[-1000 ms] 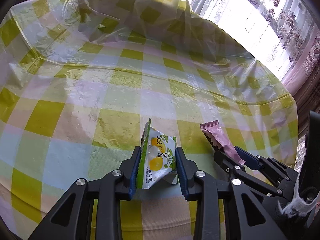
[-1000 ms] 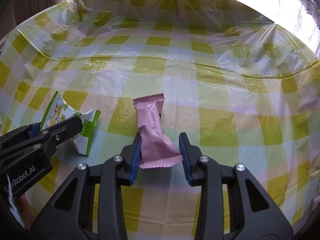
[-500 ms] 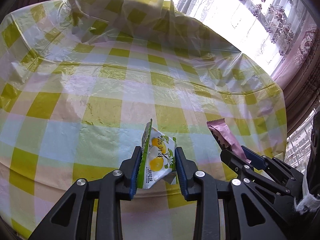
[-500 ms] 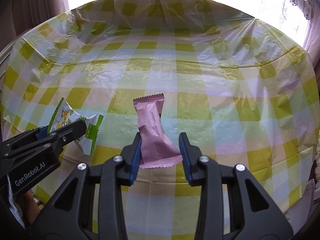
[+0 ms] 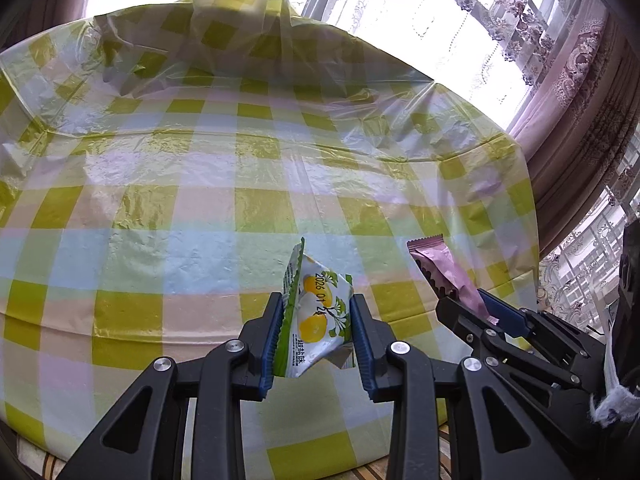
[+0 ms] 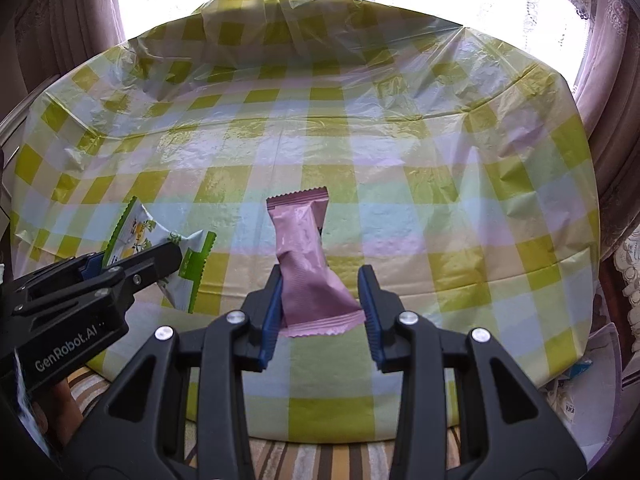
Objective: Organize snacks
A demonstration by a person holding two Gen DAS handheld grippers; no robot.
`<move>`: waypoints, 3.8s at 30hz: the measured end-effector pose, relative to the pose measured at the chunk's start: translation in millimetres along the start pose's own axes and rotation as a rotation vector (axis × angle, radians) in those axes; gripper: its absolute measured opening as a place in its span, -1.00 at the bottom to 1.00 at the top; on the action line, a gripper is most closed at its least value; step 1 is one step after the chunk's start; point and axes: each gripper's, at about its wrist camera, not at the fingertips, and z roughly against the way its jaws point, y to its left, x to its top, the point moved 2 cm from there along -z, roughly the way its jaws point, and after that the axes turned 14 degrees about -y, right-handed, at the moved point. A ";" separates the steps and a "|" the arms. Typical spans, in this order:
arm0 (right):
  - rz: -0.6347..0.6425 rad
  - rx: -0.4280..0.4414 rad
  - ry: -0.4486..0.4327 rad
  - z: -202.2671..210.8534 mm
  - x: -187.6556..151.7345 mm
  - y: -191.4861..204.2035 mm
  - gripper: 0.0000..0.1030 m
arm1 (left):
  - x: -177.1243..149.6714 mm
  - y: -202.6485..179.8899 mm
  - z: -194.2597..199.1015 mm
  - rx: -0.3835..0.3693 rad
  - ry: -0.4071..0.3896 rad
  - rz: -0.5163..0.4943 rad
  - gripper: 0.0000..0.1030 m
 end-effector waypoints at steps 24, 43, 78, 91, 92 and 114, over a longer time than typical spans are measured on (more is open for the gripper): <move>-0.050 -0.153 0.005 77.1 -38.8 -94.8 -0.23 | -36.9 -116.4 13.6 -0.218 0.102 -0.118 -0.34; -0.147 -0.317 0.048 120.0 -83.5 -188.3 -0.23 | -79.3 -208.8 3.0 -0.407 0.271 -0.218 -0.34; -0.335 -0.503 0.154 190.2 -146.2 -241.4 0.44 | -137.7 -238.3 39.6 -0.394 0.398 -0.252 0.37; -0.323 -0.530 0.173 197.6 -155.1 -237.6 0.44 | -146.2 -243.3 43.4 -0.394 0.380 -0.246 0.73; -0.323 -0.528 0.174 197.1 -155.3 -237.8 0.44 | -146.5 -244.0 42.7 -0.393 0.383 -0.247 0.74; -0.333 -0.520 0.178 196.1 -156.9 -240.0 0.44 | -149.4 -249.3 38.3 -0.383 0.397 -0.257 0.85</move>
